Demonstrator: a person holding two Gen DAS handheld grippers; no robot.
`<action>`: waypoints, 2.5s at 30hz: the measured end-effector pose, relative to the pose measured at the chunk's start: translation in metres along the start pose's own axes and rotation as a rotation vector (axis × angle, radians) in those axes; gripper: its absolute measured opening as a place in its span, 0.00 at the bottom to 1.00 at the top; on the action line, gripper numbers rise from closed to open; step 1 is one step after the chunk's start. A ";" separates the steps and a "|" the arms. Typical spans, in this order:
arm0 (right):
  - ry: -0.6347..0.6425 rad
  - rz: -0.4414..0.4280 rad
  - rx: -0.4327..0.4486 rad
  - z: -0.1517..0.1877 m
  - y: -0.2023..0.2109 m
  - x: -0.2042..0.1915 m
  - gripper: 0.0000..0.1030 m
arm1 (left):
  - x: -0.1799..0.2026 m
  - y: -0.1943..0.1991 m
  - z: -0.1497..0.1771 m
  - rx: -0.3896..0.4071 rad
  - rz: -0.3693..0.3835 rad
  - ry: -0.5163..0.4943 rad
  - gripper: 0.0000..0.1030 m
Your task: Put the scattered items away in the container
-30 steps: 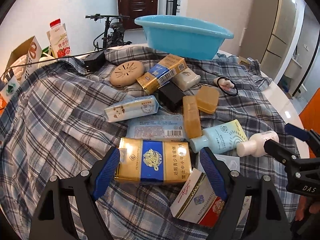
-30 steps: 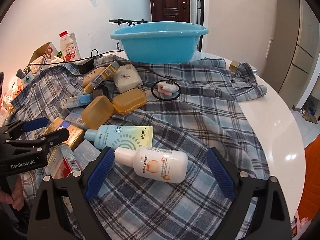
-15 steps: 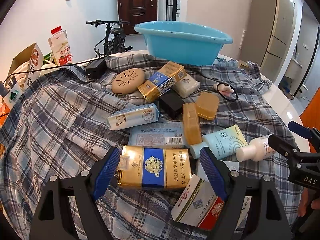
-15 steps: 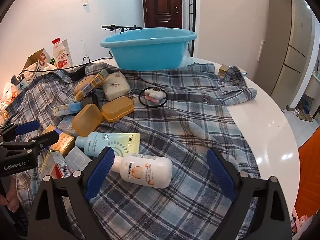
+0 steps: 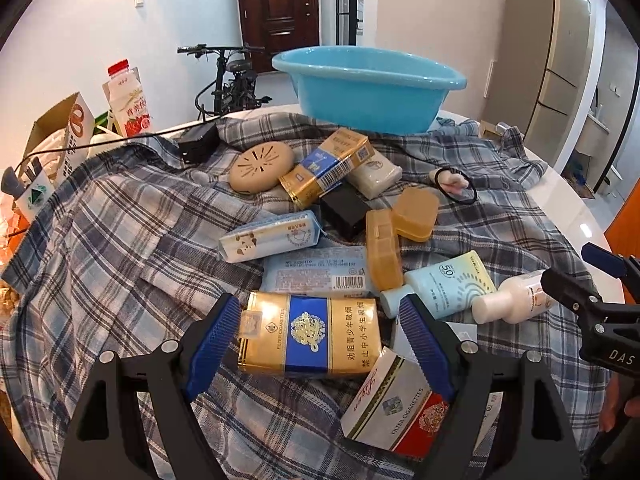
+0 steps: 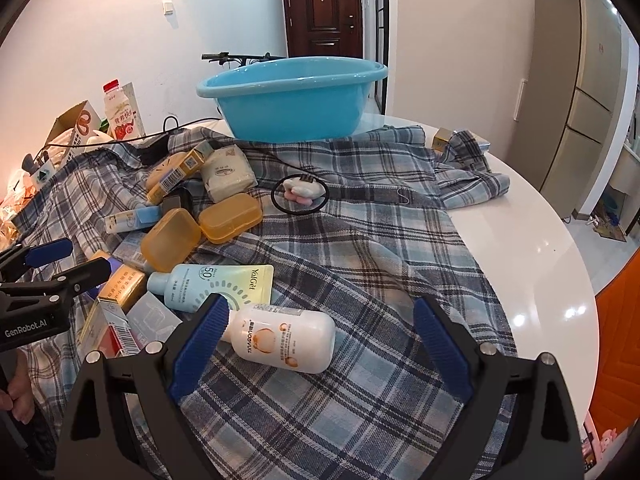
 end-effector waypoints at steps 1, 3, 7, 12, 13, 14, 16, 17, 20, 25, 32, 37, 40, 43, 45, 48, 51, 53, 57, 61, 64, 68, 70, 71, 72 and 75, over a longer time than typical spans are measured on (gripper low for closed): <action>0.002 0.007 0.004 0.000 0.000 0.000 0.90 | 0.000 0.000 0.000 0.000 -0.012 -0.004 0.82; 0.007 0.024 0.007 -0.001 0.000 0.002 0.90 | 0.001 0.001 0.000 0.003 -0.031 -0.015 0.82; -0.021 0.004 0.028 -0.002 0.004 0.006 0.90 | 0.001 0.007 0.000 0.028 -0.002 0.003 0.82; -0.015 -0.011 0.087 0.003 0.016 0.002 0.90 | 0.001 0.016 0.001 0.077 -0.012 0.008 0.82; -0.015 -0.017 0.092 0.004 0.018 0.002 0.90 | 0.002 0.017 0.001 0.079 -0.009 0.006 0.82; -0.017 -0.023 0.095 0.005 0.019 0.001 0.90 | 0.003 0.017 0.002 0.081 -0.007 0.004 0.82; -0.023 -0.036 0.103 0.007 0.022 0.000 0.90 | 0.004 0.019 0.004 0.083 -0.005 -0.001 0.82; -0.025 -0.039 0.109 0.008 0.023 -0.001 0.90 | 0.005 0.021 0.005 0.084 -0.003 -0.004 0.82; -0.025 -0.042 0.138 0.011 0.030 -0.002 0.90 | 0.008 0.029 0.008 0.102 -0.002 -0.009 0.82; 0.001 -0.037 0.198 0.019 0.045 -0.007 0.90 | 0.011 0.038 0.016 0.127 -0.005 -0.008 0.82; 0.037 -0.041 0.295 0.039 0.068 -0.015 0.99 | 0.009 0.047 0.037 0.155 -0.005 0.025 0.82; 0.059 -0.038 0.342 0.054 0.080 -0.020 0.99 | 0.011 0.055 0.052 0.186 -0.020 0.016 0.82; 0.065 -0.043 0.351 0.062 0.082 -0.023 0.99 | 0.013 0.060 0.062 0.219 -0.013 0.018 0.82; 0.077 -0.037 0.365 0.070 0.083 -0.025 0.99 | 0.013 0.066 0.069 0.260 -0.015 0.030 0.86; 0.079 -0.038 0.368 0.075 0.084 -0.026 0.99 | 0.013 0.070 0.073 0.284 -0.016 0.036 0.98; 0.073 -0.046 0.376 0.081 0.085 -0.027 0.99 | 0.012 0.076 0.077 0.313 -0.026 0.033 1.00; 0.060 -0.056 0.391 0.087 0.086 -0.026 0.99 | 0.011 0.078 0.080 0.318 -0.043 0.029 1.00; 0.051 -0.064 0.394 0.090 0.086 -0.025 1.00 | 0.010 0.078 0.082 0.314 -0.036 0.035 1.00; 0.043 -0.071 0.394 0.097 0.084 -0.024 1.00 | 0.008 0.080 0.091 0.331 -0.029 0.051 1.00; 0.033 -0.061 0.406 0.105 0.083 -0.022 1.00 | 0.008 0.079 0.102 0.335 -0.052 0.039 1.00; 0.025 -0.060 0.404 0.109 0.081 -0.020 1.00 | 0.009 0.078 0.106 0.337 -0.055 0.033 1.00; 0.023 -0.055 0.418 0.111 0.080 -0.019 1.00 | 0.010 0.083 0.107 0.374 -0.052 0.027 1.00; 0.028 -0.052 0.427 0.112 0.080 -0.019 1.00 | 0.010 0.084 0.107 0.389 -0.050 0.025 1.00; 0.031 -0.052 0.429 0.113 0.079 -0.019 1.00 | 0.010 0.086 0.107 0.401 -0.045 0.025 1.00; 0.032 -0.053 0.429 0.114 0.078 -0.020 1.00 | 0.010 0.087 0.107 0.410 -0.043 0.025 1.00; 0.028 -0.052 0.454 0.115 0.080 -0.020 1.00 | 0.009 0.088 0.107 0.420 -0.042 0.031 1.00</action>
Point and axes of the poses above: each gripper's, at about its wrist camera, not at the fingertips, and y roughly against the way its jaws point, x to its right, z to its underside, the point moved 6 cm from there along -y, roughly the way its jaws point, and after that the axes turned 4 degrees about -y, right-handed, at the moved point
